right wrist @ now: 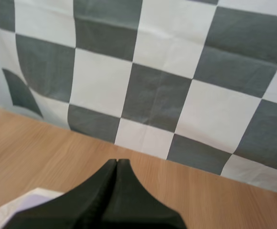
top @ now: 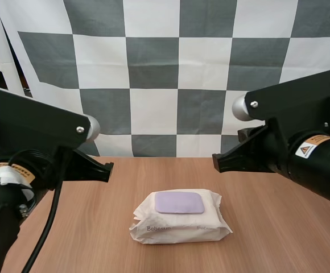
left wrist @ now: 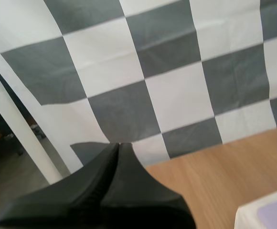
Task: Open the wet wipes lid
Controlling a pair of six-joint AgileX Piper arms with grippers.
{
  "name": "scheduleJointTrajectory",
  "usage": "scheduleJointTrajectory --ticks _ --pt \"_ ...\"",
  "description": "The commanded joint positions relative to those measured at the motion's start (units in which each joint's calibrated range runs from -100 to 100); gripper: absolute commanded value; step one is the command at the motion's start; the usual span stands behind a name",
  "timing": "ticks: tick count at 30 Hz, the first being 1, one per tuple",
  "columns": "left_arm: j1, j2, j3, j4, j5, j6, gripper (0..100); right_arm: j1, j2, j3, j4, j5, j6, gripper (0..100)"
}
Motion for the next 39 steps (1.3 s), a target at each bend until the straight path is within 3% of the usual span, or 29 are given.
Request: scheduleJointTrajectory --ticks 1,6,9,10,11,13,18,24,29,39 --pt "0.67 3.1 0.0 -6.2 26.9 15.2 0 0.0 5.6 -1.0 2.0 22.7 -10.5 0" --pt "0.67 10.5 0.0 -11.3 32.0 16.4 4 0.0 11.7 -1.2 2.1 27.1 -10.6 2" --pt "0.67 14.4 0.0 -13.9 34.3 18.3 36 0.0 14.3 -1.2 1.5 29.8 -10.7 59" --pt "0.67 15.8 0.0 -14.4 35.8 19.2 52 0.0 15.0 -1.2 0.7 30.2 -10.7 85" --pt "0.67 17.1 0.0 -14.6 36.3 19.9 70 0.0 15.5 -1.2 -0.5 30.3 -10.7 100" --pt "0.67 19.2 0.0 -14.9 37.3 21.4 100 0.0 16.0 -1.2 -2.7 30.1 -10.7 100" --pt "0.67 23.5 0.0 -17.6 39.6 26.3 100 0.0 16.0 -1.2 -3.7 29.0 -12.1 100" --pt "0.67 27.3 2.4 -21.8 39.1 40.2 100 0.0 16.0 -1.2 -3.6 26.4 -13.1 100" --pt "0.67 31.1 8.5 -26.2 27.9 47.6 100 0.0 16.0 -1.2 -3.7 26.3 -14.2 100" --pt "0.67 38.4 15.2 -39.6 16.7 63.6 100 0.0 16.0 -1.2 -3.6 26.3 -15.2 100"
